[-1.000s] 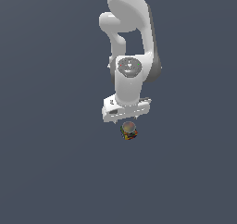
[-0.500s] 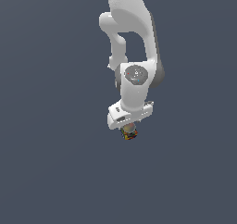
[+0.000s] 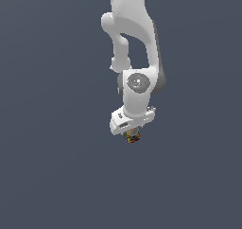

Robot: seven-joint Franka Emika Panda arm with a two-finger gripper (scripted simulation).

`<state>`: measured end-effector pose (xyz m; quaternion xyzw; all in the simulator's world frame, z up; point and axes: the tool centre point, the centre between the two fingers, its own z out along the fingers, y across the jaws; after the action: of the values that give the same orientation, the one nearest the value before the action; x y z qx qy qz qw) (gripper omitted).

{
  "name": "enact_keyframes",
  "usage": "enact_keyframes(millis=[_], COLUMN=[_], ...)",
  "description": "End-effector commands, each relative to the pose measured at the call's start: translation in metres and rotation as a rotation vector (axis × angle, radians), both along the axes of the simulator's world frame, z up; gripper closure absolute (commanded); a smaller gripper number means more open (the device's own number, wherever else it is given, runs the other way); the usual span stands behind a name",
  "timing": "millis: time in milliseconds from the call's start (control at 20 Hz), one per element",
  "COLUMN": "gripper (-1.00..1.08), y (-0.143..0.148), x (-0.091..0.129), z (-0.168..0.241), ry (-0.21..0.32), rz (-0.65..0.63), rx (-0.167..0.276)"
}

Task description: Pick up the object and move it to a goal position.

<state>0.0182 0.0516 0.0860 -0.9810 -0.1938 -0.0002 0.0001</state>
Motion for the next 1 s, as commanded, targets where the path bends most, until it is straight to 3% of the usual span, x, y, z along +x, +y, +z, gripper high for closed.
enact_keyframes(millis=[0, 350, 400, 950], gripper=[-0.92, -0.92, 1.08, 1.08], y=[0.000, 0.000, 0.000, -0.001], x=[-0.001, 0.001, 0.001, 0.000], z=[-0.014, -0.028, -0.028, -0.027], ry=[0.001, 0.000, 0.000, 0.001], rz=[0.002, 0.003, 0.003, 0.002], rx=[0.000, 0.000, 0.000, -0.001])
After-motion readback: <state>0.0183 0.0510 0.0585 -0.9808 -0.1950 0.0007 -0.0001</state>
